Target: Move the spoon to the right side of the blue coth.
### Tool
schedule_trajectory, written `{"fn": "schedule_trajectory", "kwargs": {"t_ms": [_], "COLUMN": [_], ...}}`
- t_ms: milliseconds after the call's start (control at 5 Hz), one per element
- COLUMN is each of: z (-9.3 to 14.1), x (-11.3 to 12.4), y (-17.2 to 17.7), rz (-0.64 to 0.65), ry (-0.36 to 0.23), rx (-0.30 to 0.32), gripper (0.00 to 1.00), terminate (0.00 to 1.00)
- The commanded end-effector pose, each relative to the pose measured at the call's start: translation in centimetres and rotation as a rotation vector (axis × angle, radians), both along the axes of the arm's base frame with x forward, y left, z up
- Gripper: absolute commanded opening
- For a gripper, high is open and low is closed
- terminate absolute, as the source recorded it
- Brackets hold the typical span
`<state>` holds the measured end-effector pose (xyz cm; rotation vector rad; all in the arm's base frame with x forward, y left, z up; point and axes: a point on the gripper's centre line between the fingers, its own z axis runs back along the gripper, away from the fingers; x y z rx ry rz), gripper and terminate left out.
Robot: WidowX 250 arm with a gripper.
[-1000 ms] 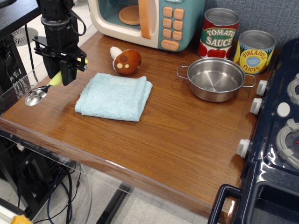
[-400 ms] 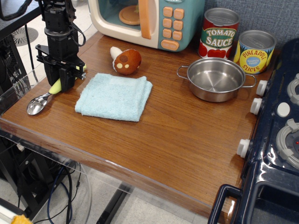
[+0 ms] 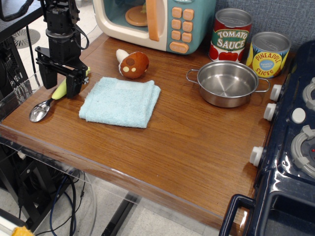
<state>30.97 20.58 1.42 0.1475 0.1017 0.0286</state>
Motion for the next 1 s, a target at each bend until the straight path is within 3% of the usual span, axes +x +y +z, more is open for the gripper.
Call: {"fn": "schedule_trajectory", "kwargs": {"t_ms": [0,200,600,800], "z": [5.6,8.0,8.0,8.0], "x": [-0.1,-0.2,-0.2,-0.2], "y": [-0.5,-0.5,-0.5,-0.5], "rz": [0.002,0.018,0.018,0.018], "ry": [-0.09,-0.147,-0.147,-0.147], "rx": [0.059,0.072,0.072,0.072], "gripper": [1.0,1.0,1.0,1.0], "terminate": [0.0,0.0,0.0,1.0]}}
